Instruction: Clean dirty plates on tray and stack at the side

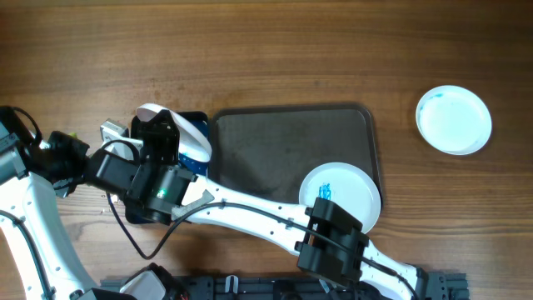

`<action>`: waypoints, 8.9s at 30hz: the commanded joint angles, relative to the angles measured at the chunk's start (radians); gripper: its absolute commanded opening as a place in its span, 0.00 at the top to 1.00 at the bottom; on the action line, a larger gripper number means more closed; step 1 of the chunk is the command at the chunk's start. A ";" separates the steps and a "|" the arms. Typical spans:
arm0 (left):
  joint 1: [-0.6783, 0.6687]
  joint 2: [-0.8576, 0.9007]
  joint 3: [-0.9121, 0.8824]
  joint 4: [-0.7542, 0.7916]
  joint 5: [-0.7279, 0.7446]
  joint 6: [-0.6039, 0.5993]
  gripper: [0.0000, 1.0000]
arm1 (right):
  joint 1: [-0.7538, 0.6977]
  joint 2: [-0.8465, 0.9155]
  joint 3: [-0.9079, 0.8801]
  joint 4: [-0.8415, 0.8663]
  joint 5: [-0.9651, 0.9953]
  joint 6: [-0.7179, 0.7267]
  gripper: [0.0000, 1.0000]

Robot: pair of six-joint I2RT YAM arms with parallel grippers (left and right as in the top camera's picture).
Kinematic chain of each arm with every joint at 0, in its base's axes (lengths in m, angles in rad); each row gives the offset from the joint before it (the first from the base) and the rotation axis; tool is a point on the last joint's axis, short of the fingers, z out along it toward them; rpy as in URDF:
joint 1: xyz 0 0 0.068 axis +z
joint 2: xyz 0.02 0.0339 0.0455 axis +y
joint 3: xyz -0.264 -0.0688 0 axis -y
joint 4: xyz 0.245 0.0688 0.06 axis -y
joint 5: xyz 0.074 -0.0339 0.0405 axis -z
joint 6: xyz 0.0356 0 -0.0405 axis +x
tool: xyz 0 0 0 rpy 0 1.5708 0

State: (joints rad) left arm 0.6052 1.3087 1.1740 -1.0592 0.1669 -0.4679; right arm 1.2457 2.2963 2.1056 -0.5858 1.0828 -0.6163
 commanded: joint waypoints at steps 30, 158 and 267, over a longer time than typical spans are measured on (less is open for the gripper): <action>-0.191 -0.013 0.019 0.008 0.023 0.016 0.96 | -0.803 -0.464 0.016 -0.669 -0.814 0.964 0.95; -0.571 0.160 0.017 0.045 -0.045 0.102 0.96 | -0.920 -0.841 -1.476 -0.062 -1.168 1.562 0.53; -1.302 0.750 0.018 0.311 0.119 0.263 0.96 | -0.996 -0.684 -1.476 0.170 -1.399 1.166 0.96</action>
State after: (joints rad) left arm -0.6315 1.9751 1.2682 -0.7197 0.1184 -0.2798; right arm 0.2432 1.5719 0.6701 -0.3759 -0.3405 0.5491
